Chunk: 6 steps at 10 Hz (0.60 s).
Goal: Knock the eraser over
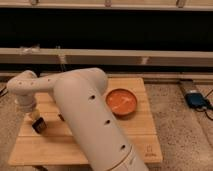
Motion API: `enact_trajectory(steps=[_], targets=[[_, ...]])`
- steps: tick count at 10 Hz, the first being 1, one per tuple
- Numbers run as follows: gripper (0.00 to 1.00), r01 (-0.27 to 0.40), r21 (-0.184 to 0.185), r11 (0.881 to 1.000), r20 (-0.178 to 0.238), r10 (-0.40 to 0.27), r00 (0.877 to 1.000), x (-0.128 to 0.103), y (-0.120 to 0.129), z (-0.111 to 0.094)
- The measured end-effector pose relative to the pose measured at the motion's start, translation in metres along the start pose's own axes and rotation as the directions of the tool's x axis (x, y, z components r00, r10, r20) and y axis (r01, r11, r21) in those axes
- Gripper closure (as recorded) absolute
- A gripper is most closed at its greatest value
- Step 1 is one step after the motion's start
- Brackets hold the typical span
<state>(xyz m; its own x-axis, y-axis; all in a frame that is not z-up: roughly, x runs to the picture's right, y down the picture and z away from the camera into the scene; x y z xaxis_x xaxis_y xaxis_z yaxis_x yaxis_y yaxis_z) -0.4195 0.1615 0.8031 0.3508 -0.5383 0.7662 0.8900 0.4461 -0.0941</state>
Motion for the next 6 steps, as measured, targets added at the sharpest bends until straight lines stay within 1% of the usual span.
enact_trajectory(steps=[1, 2, 5, 6], targets=[[0.2, -0.016, 0.009, 1.0, 0.003, 0.016, 1.0, 0.001, 0.008, -0.003], [0.2, -0.024, 0.023, 0.999, 0.002, 0.024, 1.0, -0.001, 0.015, -0.011], [0.2, -0.047, 0.055, 0.997, -0.01, 0.047, 0.999, 0.008, 0.018, -0.031], [0.2, -0.046, 0.055, 0.997, -0.009, 0.046, 0.999, 0.007, 0.017, -0.031]])
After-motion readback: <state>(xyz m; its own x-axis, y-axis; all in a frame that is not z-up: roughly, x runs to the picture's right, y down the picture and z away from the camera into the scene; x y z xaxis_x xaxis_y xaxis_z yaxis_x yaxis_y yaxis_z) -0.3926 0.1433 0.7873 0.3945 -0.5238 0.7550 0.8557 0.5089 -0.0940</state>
